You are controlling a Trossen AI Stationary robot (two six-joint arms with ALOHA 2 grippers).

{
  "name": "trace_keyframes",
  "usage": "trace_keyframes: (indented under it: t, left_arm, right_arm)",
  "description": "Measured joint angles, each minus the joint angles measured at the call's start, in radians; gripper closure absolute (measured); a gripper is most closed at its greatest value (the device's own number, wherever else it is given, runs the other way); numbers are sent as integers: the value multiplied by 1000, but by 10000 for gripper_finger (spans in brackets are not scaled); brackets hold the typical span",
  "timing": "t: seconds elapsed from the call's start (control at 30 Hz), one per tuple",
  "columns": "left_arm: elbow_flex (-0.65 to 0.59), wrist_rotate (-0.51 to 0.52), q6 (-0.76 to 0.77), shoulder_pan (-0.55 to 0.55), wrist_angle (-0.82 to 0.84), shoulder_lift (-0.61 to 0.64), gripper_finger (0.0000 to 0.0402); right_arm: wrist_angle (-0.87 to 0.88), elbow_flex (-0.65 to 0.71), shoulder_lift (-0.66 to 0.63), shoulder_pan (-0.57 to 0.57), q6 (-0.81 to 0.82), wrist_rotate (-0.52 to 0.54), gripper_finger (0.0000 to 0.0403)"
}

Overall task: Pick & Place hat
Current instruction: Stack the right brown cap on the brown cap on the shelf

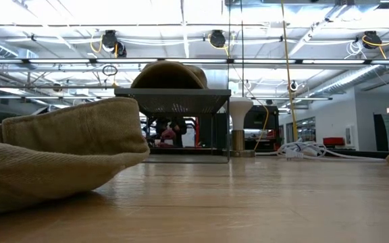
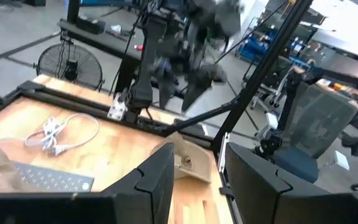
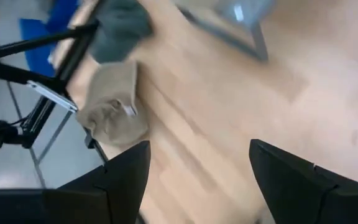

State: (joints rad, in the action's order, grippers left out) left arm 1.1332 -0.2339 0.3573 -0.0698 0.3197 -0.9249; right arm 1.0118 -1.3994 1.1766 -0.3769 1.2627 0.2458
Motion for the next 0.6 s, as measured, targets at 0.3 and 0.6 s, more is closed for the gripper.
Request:
trace_keyframes:
  t: [0.3,0.6]
  left_arm:
    - [0,-28,16,0,-86,3,254]
    - [0,-27,76,0,-102,3,254]
  right_arm:
    - [52,0,101,-112,455,-162,136]
    - [78,0,232,-301,854,-251,136]
